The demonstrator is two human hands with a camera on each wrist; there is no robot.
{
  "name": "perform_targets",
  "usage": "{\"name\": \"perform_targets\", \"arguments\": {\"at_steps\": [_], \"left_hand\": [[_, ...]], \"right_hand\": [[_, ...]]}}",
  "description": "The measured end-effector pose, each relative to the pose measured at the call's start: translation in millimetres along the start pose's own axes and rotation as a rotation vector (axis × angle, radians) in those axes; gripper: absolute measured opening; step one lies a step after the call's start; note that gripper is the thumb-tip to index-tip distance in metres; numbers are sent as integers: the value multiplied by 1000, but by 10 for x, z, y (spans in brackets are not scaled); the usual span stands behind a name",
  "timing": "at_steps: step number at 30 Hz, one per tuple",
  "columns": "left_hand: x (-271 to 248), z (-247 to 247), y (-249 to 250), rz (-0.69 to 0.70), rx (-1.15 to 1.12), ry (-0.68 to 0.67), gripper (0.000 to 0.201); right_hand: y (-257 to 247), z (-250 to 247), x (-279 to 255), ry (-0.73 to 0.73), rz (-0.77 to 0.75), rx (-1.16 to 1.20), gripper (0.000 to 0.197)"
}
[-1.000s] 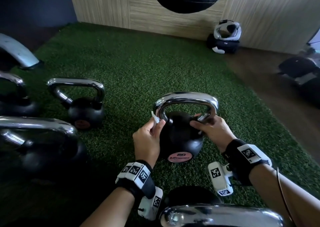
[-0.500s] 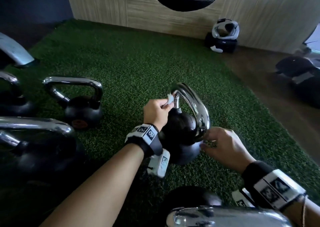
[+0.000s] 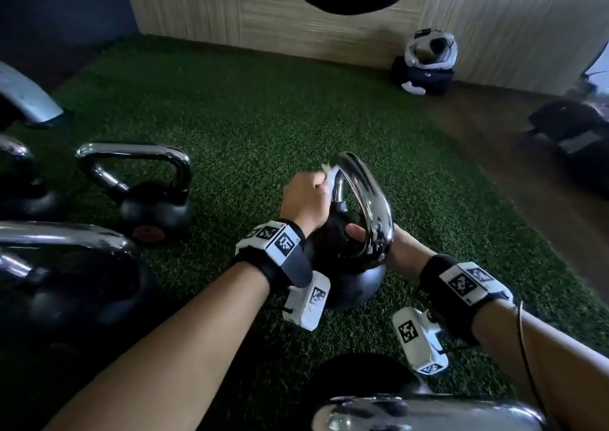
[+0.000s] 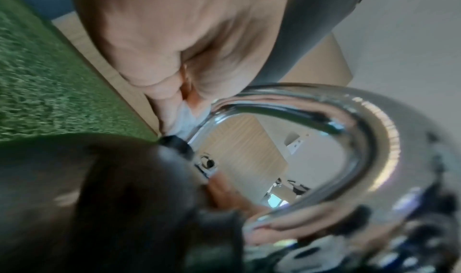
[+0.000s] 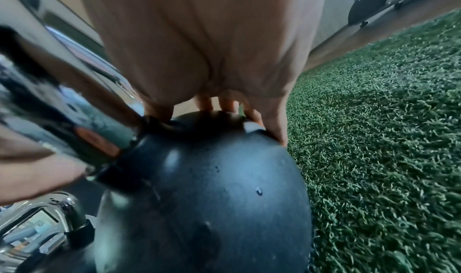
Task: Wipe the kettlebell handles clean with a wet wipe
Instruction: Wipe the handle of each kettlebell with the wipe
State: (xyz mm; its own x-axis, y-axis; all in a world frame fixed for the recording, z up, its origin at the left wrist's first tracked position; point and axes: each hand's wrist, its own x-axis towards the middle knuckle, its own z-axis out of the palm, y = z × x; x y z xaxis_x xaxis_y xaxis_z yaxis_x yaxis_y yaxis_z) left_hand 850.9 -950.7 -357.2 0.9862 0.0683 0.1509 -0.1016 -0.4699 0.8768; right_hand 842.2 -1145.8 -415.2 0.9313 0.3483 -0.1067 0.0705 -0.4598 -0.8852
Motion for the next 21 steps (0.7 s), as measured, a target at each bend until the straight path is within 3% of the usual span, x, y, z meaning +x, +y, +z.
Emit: {"name": "perform_targets", "arguments": {"at_steps": [2, 5, 10, 15, 19, 21], "left_hand": [[-14, -31, 150, 63, -64, 52, 28], [33, -58, 252, 138, -91, 54, 23], [57, -138, 259, 86, -79, 15, 23], [-215, -115, 288, 247, -107, 112, 28], [-205, -172, 271, 143, -330, 96, 26], [-347, -206, 298, 183, -295, 107, 27]], "right_hand": [[34, 21, 0, 13, -8, 17, 74], [22, 38, 4, 14, -13, 26, 73], [2, 47, -9, 20, -11, 32, 73], [25, 77, -4, 24, -15, 85, 71], [29, 76, -1, 18, -37, 115, 69], [24, 78, -3, 29, -52, 117, 68]]}}
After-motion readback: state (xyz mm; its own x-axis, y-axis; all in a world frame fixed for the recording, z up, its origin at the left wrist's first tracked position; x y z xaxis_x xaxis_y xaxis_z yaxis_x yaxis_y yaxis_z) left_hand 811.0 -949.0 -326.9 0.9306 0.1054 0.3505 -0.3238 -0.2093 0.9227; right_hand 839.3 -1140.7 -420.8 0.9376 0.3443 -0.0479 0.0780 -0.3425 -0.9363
